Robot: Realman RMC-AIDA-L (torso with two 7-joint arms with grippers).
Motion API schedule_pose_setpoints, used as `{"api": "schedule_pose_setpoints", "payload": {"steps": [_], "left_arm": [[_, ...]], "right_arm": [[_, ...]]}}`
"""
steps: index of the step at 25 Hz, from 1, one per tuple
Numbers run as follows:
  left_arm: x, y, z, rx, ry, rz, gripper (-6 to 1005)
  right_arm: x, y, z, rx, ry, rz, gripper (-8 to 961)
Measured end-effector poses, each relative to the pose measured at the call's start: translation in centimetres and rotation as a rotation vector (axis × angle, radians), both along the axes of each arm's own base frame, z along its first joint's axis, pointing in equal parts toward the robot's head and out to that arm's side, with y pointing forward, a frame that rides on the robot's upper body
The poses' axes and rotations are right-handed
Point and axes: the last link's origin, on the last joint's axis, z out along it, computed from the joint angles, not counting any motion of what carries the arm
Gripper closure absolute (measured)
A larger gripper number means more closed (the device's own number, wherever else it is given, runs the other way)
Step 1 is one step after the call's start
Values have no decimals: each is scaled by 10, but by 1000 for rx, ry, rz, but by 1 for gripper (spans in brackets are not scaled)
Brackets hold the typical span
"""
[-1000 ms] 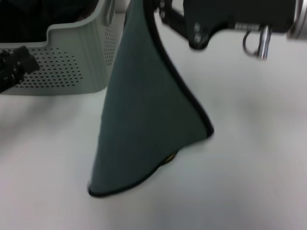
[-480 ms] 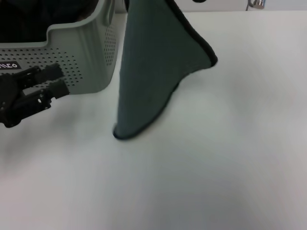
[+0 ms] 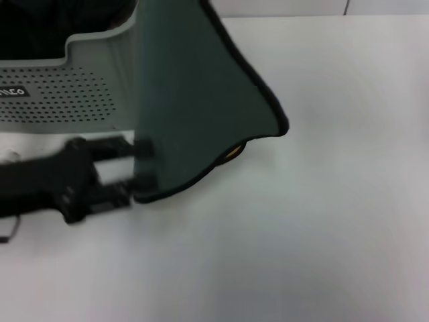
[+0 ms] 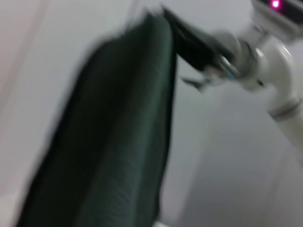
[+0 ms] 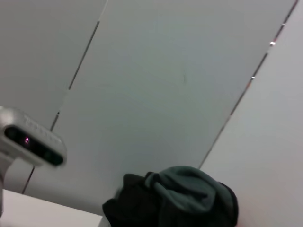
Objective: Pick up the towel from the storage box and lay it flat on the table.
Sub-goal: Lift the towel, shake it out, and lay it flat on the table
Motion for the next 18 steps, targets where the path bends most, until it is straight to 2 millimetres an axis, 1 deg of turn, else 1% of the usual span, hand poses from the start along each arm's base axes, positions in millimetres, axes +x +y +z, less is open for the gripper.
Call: {"api": "schedule_pose_setpoints", "payload": {"steps": [2,4,7,11,14,18], "left_arm": [[6,-3,-11,-51,8,-30,431],[10,-5,-22,-55,-4,-40,432],[10,-8,-40,27,-5,-32,433],[3,-11,-60,132,-23,-7,435],[-1,-12,-67,223,-44,0,437],[-5,-13,-75,339,-45,15,450]], "right_arm": [[-8,4,-5,-17,-5,9,944],[-14,8,-11,-28,-18,13,944],[-20,12,-20,-5,-41,20,944],[-27,16,-24,44,-31,29,944],[-32,19,-23,63,-7,23,944],[-34,24,-22,72,8,7,943]]}}
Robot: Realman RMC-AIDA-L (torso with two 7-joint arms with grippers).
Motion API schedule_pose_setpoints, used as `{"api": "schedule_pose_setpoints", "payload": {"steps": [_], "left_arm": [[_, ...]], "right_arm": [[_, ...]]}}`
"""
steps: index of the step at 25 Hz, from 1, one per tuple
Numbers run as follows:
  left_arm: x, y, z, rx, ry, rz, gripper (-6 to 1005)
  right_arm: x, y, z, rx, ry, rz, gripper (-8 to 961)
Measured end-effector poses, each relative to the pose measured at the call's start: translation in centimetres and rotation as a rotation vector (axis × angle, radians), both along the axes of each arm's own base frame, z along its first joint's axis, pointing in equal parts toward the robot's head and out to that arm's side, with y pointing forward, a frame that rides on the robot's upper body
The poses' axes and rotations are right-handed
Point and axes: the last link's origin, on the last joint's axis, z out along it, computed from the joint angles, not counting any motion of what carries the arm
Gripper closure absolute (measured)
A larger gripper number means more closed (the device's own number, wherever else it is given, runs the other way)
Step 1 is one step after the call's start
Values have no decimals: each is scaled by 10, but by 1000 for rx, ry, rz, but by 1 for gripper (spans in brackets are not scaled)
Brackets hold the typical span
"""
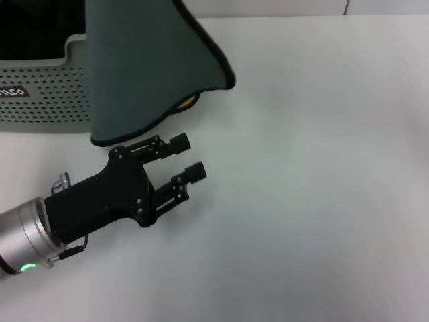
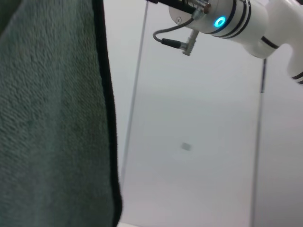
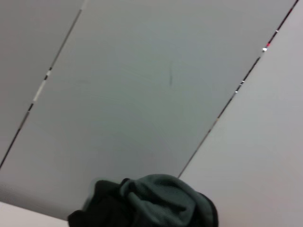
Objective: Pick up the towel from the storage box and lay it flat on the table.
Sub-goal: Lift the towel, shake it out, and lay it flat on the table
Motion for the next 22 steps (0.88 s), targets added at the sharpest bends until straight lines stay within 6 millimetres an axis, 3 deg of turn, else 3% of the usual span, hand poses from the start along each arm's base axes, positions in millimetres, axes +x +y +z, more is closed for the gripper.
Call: {"api": "schedule_pose_setpoints", "payload": {"steps": [7,16,22], "left_arm": [[0,3,-14,78,-41,77,505],[17,5,-47,70,-39,98,511],[26,10,-54,164,-25,108,510]], "right_arm": [[-2,10,-1,11,24,-32,943],[-7,17,-5,14,45,-49,942],[-11,16,-10,4,63,-59,942]]}}
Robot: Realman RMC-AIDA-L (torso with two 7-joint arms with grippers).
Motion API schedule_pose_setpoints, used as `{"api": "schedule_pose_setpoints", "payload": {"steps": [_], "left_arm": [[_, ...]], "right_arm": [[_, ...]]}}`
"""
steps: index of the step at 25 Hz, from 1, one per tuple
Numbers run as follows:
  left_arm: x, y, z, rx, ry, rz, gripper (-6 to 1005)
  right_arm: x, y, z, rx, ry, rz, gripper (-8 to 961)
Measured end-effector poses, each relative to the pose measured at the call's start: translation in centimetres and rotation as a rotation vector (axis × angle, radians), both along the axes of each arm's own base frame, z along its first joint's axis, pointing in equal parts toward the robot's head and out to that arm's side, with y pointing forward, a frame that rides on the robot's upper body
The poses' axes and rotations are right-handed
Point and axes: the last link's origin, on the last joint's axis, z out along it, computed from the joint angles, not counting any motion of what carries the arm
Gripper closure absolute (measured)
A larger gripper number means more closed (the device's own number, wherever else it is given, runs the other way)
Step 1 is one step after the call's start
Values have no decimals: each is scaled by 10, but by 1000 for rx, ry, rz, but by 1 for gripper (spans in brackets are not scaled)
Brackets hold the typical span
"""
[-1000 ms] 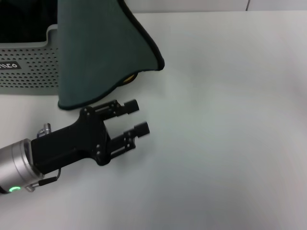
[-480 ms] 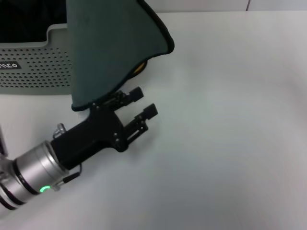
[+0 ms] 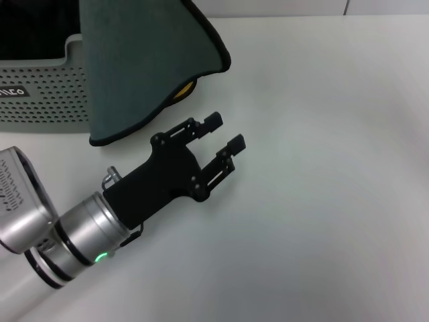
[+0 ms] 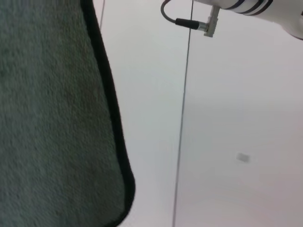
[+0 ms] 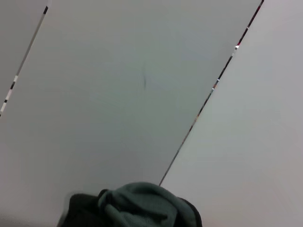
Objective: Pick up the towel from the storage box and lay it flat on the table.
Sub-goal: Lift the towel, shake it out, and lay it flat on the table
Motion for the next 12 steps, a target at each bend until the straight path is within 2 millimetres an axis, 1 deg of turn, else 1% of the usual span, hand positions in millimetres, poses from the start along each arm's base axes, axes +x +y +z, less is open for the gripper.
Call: {"api": "schedule_pose_setpoints", "payload": {"steps": [6,12], "left_arm": [[7,10,-5,55,8,41,510],[17,20,-12,87,1,89,510]], "right_arm": [[-12,-2,-10,-18,26,11,941],[-24,-1,-18,-48,71,3,941]]}}
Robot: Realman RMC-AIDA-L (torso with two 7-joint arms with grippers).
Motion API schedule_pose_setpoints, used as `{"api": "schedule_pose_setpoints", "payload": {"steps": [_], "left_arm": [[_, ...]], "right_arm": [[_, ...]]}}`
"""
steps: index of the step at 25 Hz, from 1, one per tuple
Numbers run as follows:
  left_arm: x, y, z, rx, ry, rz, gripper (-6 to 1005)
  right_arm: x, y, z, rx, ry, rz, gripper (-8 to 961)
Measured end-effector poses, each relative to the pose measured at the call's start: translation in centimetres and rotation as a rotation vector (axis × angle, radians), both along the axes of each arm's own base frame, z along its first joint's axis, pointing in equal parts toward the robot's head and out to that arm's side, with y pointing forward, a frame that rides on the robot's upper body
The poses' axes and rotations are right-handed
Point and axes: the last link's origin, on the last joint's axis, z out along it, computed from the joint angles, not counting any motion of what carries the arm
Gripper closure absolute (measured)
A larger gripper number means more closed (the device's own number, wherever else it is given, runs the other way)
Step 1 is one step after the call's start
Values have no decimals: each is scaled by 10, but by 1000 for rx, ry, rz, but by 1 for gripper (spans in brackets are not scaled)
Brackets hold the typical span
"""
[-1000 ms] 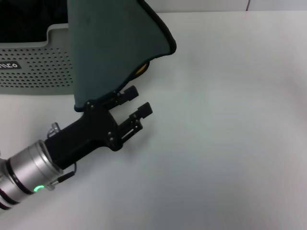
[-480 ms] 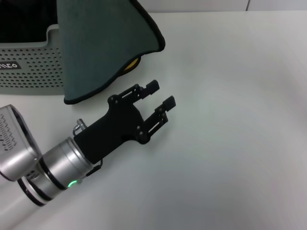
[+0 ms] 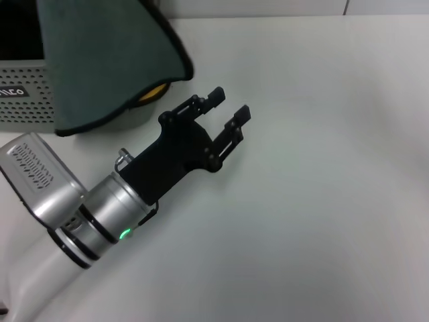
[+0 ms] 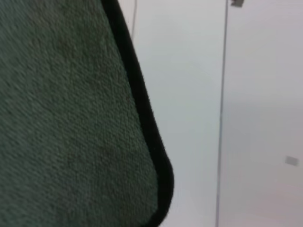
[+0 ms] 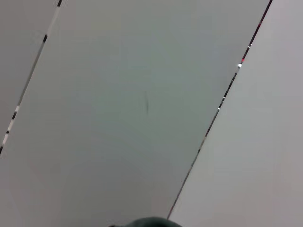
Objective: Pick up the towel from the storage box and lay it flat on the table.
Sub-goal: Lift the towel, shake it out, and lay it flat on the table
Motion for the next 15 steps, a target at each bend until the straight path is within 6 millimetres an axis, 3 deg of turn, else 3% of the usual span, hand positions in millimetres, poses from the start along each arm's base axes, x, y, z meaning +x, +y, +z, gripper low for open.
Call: {"api": "schedule_pose_setpoints", "payload": {"steps": [8,15], "left_arm": [[8,11,6,90,-69,64,511],[-2,4,20,172,-139,109,511]], "right_arm": [[2,-3,-3,-33,29,-17,940],[33,-6,9,-6,48,-65,940]]}}
